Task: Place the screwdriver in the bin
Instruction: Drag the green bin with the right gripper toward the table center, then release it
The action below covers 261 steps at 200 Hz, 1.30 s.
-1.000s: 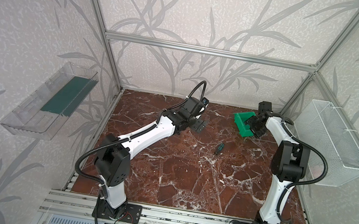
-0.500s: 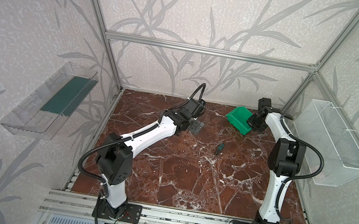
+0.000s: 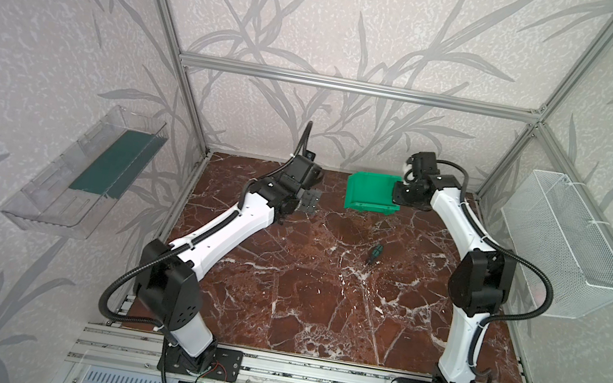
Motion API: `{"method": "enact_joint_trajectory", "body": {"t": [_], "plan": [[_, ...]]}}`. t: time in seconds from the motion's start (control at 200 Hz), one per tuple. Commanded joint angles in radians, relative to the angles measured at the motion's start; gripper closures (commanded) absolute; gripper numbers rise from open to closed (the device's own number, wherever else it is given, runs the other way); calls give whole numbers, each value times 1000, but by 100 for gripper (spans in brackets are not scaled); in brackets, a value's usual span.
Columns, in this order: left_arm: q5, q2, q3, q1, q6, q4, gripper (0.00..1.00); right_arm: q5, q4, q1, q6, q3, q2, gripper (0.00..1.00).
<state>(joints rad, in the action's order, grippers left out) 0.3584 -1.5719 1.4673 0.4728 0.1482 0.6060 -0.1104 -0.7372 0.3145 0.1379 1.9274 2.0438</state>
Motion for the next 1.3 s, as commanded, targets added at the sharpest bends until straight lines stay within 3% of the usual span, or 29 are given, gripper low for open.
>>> {"method": "enact_joint_trajectory", "body": {"t": [0.0,0.155,0.255,0.53,0.68,0.735,0.855,0.93,1.03,1.115,1.3], "plan": [[-51,92,-89,-50,102,34,1,-170,62,111,-220,-56,-50,100],[-96,214,-231,-108,149,-7,1,-206,26,218,-306,-87,-14,100],[-112,276,-299,-124,156,-27,1,-170,20,258,-342,-107,5,100],[-198,344,-411,-126,243,-45,1,66,3,297,-329,-109,77,91],[-234,374,-436,-126,257,-73,1,223,-2,332,-303,-73,101,69],[-232,386,-446,-126,257,-89,1,286,-17,341,-283,-39,98,53],[-290,398,-463,-127,260,-149,1,462,-149,363,-113,106,86,40],[-340,388,-468,-127,279,-183,1,476,-321,377,58,245,97,30],[-398,372,-480,-126,320,-233,1,408,-552,384,390,373,129,20],[-424,375,-502,-126,351,-281,1,307,-620,385,612,337,139,20],[-430,388,-545,-128,370,-310,1,128,-444,403,755,98,66,19]]}}
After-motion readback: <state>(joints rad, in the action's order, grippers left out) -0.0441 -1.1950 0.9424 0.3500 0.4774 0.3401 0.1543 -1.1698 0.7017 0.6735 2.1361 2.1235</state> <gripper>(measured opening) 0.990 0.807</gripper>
